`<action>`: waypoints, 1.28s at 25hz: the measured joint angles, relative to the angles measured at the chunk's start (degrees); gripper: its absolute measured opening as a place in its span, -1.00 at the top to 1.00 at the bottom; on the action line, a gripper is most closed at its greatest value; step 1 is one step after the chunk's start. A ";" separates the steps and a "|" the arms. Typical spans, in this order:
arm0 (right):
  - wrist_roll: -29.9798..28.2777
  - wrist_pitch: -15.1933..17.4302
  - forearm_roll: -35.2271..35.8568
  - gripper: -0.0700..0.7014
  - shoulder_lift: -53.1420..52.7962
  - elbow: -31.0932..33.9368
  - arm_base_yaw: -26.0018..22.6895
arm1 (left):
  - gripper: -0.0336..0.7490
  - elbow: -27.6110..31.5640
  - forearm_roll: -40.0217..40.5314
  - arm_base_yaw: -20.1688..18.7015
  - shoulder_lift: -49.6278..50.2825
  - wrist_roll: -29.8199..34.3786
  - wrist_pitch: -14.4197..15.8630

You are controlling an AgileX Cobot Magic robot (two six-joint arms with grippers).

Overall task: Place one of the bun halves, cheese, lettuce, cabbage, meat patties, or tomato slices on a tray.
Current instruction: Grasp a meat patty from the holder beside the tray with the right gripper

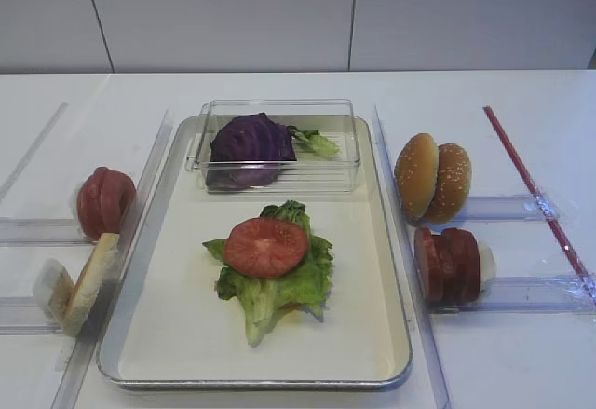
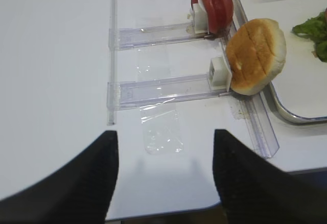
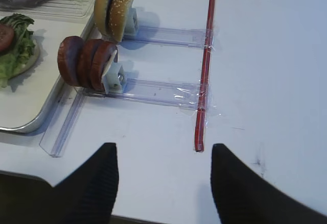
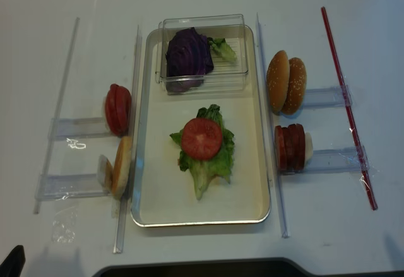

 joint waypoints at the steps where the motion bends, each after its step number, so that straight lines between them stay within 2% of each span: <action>1: 0.00 0.00 0.00 -0.34 0.00 0.00 0.00 | -0.15 0.00 0.00 0.00 0.00 0.00 0.00; 32: 0.09 0.00 0.00 -0.34 0.00 0.00 0.00 | -0.15 0.00 0.00 0.00 0.00 0.00 0.00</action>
